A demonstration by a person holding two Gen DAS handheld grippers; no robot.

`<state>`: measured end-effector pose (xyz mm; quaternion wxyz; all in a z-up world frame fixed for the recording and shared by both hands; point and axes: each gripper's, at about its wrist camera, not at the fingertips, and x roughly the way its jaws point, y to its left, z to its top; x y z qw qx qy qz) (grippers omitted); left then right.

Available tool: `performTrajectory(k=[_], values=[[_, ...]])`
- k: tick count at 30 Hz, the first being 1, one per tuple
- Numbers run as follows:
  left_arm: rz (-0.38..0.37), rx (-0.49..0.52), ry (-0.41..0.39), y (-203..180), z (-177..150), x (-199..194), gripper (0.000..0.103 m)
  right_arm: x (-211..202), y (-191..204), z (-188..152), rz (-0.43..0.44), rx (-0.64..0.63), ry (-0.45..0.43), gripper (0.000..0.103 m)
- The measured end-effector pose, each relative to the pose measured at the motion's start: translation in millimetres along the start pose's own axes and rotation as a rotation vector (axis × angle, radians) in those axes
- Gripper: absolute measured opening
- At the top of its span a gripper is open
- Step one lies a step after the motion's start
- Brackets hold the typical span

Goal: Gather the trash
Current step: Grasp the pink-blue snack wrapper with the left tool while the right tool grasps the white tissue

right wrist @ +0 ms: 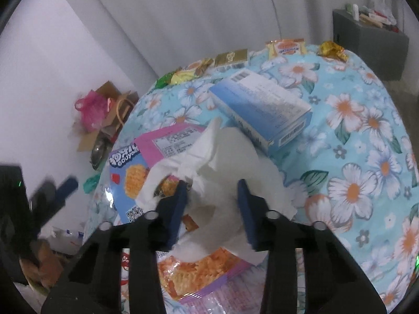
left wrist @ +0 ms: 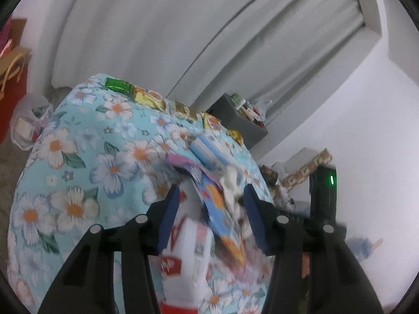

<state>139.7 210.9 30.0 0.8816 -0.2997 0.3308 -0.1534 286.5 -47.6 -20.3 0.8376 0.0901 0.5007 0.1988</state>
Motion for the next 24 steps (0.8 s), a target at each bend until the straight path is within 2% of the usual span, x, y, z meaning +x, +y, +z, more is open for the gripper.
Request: performTrajectory(k=[4,8,16,24], values=[[-0.025,-0.152,0.064,32.9,30.7,21.5,0.049,2.2,-1.0,0.1,-0.001,0.012,0.006,0.018],[-0.041,-0.243,0.105,49.1,39.4,33.6,0.049,0.8,-2.5,-0.1,0.003,0.025,0.002,0.009],[-0.166,-0.280,0.188,44.1,18.1,39.7,0.057,-8.9,-16.8,-0.8,0.043,0.114,-0.034,0.005],[-0.156,-0.195,0.238,24.0,10.6,51.7,0.057,-17.4,-25.7,-2.8,0.071,0.169,-0.053,0.005]])
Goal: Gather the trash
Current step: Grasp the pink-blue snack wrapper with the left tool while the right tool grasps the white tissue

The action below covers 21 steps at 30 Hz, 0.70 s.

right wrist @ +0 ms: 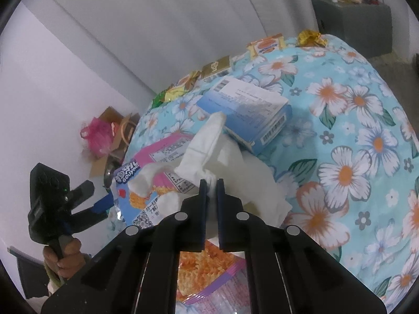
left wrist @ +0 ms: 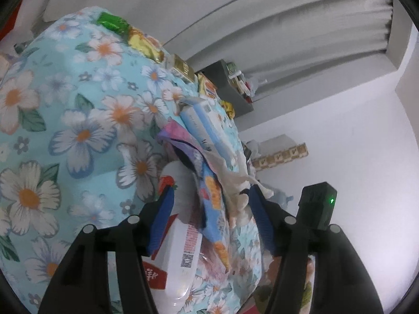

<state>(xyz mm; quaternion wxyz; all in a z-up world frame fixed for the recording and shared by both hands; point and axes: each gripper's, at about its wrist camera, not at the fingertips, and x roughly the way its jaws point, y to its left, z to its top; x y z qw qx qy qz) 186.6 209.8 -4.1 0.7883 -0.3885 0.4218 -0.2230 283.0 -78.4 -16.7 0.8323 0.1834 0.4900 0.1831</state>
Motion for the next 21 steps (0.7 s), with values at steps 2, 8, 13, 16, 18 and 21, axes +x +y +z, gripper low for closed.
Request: performTrajectory(k=[2,8,13,16,18,21], values=[[0.035,0.039,0.009,-6.8,-0.4,6.8,0.057,0.6,-0.1,-1.0,0.001,0.002,0.001,0.005],[0.145,0.147,0.017,-21.2,-2.4,25.0,0.048,1.8,-0.5,-3.5,0.007,0.009,0.002,0.005],[0.174,0.224,0.005,-36.2,-5.0,30.7,0.033,-1.5,-0.6,-3.8,0.010,0.008,-0.008,0.005],[0.183,0.259,-0.012,-44.1,-4.8,31.0,0.022,-5.5,-0.8,-3.7,0.014,0.009,-0.021,0.005],[0.182,0.280,-0.022,-48.5,-3.9,31.1,0.015,-8.9,-0.6,-3.7,0.016,0.008,-0.030,0.005],[0.178,0.313,-0.033,-55.5,-3.5,31.1,0.007,-15.2,-1.8,-3.2,0.018,0.011,-0.046,0.005]])
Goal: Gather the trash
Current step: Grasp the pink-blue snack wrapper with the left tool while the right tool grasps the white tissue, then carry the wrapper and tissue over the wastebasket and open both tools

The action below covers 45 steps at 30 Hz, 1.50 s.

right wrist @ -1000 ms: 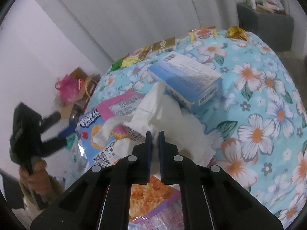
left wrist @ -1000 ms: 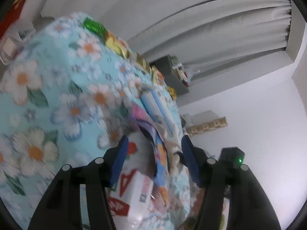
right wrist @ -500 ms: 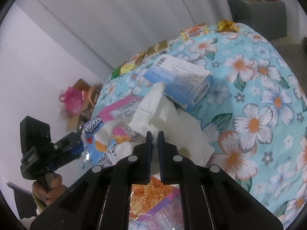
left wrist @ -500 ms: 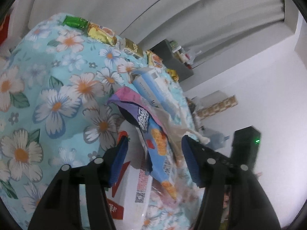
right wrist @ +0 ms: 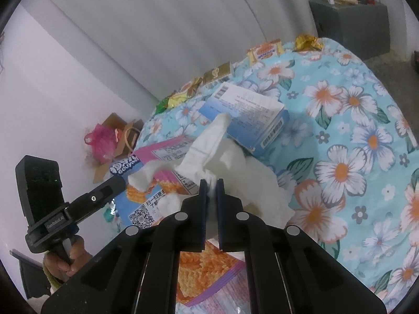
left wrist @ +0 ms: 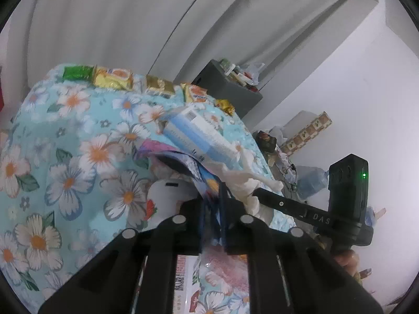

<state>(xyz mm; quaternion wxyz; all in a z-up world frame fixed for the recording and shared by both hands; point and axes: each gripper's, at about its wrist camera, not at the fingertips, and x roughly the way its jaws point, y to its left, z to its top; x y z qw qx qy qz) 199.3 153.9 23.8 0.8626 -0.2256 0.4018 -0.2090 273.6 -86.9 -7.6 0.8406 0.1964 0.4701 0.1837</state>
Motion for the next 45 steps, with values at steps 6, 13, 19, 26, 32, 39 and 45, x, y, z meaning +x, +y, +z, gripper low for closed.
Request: performTrajectory(k=[6,13,19,26,32,39,45], values=[[-0.028,0.048,-0.029,-16.5,2.2,-4.3,0.000,-16.5,-3.7,1.9,0.006,0.007,-0.036,0.005],[-0.074,0.089,-0.077,-39.7,6.5,-16.8,0.000,-46.9,-9.5,2.1,0.017,0.016,-0.097,0.005],[-0.098,0.133,-0.103,-60.6,8.7,-27.9,0.000,-75.2,-18.0,1.4,0.030,0.033,-0.151,0.005],[-0.125,0.188,-0.125,-89.0,7.1,-41.6,0.000,-116.8,-29.0,-1.8,0.037,0.053,-0.229,0.005],[-0.146,0.250,-0.130,-119.8,2.1,-46.8,0.000,-154.5,-46.5,-15.0,0.037,0.084,-0.302,0.005],[-0.150,0.338,-0.135,-159.1,-4.8,-38.6,0.000,-197.8,-82.4,-32.6,0.036,0.152,-0.376,0.005],[-0.187,0.389,-0.114,-194.3,-8.6,-25.3,0.000,-238.1,-116.3,-52.6,0.069,0.220,-0.451,0.005]])
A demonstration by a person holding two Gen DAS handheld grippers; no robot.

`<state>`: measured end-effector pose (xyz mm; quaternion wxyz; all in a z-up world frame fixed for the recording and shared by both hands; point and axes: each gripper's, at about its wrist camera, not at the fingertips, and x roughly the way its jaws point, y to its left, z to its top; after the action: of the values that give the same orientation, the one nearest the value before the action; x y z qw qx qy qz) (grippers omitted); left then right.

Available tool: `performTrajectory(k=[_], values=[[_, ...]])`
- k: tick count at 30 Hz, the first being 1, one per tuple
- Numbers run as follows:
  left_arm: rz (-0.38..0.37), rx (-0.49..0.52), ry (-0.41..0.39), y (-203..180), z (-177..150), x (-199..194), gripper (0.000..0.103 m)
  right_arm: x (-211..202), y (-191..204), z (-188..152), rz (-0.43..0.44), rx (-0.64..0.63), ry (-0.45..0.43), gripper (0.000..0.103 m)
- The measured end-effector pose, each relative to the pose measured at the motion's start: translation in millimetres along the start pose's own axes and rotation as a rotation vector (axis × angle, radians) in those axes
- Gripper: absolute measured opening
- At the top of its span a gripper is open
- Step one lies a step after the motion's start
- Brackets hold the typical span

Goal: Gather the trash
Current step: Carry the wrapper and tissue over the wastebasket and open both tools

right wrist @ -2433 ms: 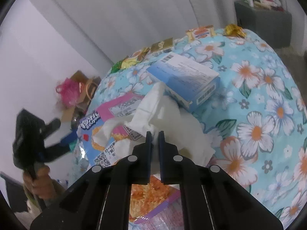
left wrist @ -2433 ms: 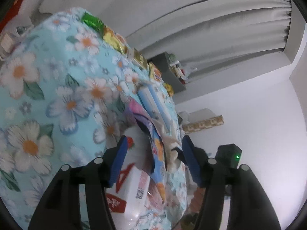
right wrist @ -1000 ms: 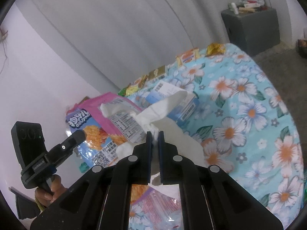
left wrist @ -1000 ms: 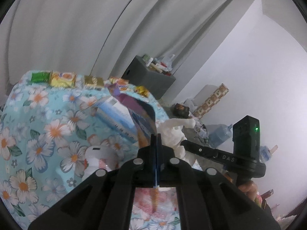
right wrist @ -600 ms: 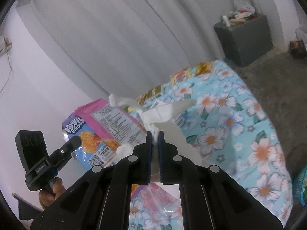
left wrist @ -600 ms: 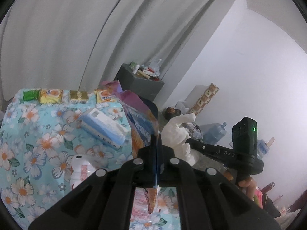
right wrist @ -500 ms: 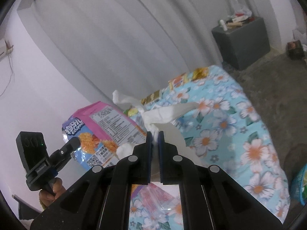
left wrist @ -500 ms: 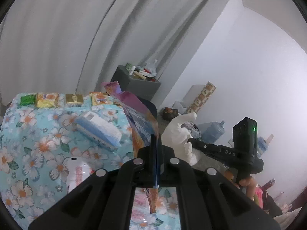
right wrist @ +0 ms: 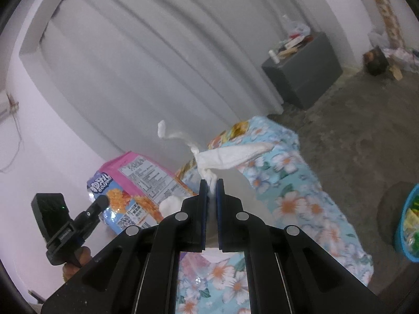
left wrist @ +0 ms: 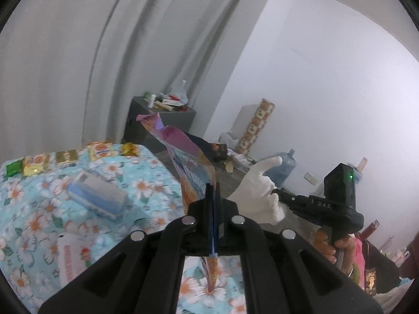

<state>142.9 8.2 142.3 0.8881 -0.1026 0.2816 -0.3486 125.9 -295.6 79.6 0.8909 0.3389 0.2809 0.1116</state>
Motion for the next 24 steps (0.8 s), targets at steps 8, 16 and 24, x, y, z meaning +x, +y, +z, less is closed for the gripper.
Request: performTrajectory(k=[8,16,24], values=[[-0.112,0.070,0.072,-58.9,7.9,51.7,0.000,-60.0,-56.0,-2.4,0.011,0.119,-0.092,0.005],[-0.260,0.133,0.262,-137.2,-1.2,158.4,0.000,-102.9,-109.8,-12.0,-0.151,0.211,-0.185,0.005],[-0.272,0.313,0.502,-234.5,-71.1,289.6,0.000,-125.4,-189.0,-37.4,-0.448,0.349,-0.220,0.005]])
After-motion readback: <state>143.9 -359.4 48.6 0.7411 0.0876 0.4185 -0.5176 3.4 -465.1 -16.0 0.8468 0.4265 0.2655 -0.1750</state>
